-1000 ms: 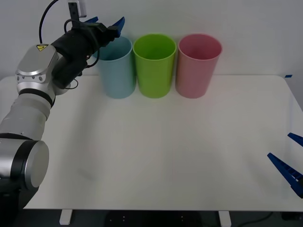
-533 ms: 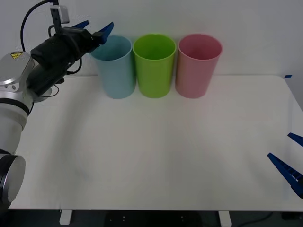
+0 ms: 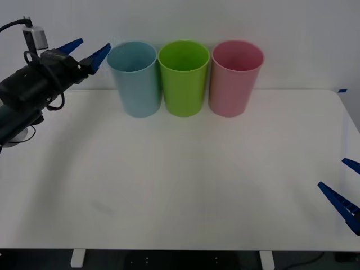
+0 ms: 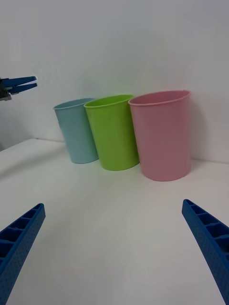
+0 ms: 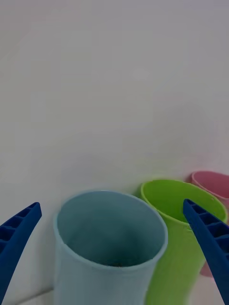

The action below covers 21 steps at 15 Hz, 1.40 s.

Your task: Grasp the object on the table and drop it into the matching bin: aluminum can to the light blue bin, PET bottle to the pink bin.

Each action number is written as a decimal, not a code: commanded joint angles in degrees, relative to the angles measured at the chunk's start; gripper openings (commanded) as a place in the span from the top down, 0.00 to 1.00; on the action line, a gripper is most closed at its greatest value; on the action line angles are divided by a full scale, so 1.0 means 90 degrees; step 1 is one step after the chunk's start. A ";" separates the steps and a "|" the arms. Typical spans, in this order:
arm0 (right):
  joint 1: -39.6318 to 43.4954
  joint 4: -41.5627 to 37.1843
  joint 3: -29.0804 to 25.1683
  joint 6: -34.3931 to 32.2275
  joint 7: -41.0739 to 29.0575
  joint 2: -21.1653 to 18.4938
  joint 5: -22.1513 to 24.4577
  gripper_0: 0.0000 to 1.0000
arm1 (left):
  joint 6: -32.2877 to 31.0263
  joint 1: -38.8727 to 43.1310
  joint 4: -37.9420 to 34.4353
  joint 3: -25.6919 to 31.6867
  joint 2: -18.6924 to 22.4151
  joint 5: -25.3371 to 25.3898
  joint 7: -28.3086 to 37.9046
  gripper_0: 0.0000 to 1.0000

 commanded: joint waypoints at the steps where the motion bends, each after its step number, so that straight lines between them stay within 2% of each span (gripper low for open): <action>1: 0.0000 0.0000 0.0000 0.0000 0.0000 0.0000 0.0000 0.00 | -0.0410 0.0575 -0.0467 0.0309 0.0175 0.0098 -0.0010 0.00; 8: 0.0000 0.0000 0.0000 0.0000 0.0000 0.0000 0.0000 0.00 | -0.2714 0.1747 -0.0800 0.2135 0.0194 -0.0859 0.0029 0.00; 15: 0.0000 0.0000 0.0000 0.0000 0.0000 0.0000 0.0000 0.00 | -0.3388 0.3388 -0.2010 0.3004 0.0312 -0.0830 0.0166 0.00; 21: 0.0000 0.0000 0.0000 0.0000 0.0000 0.0000 0.0000 0.00 | -0.3574 0.4579 -0.2675 0.3210 0.0370 -0.0439 0.0127 0.00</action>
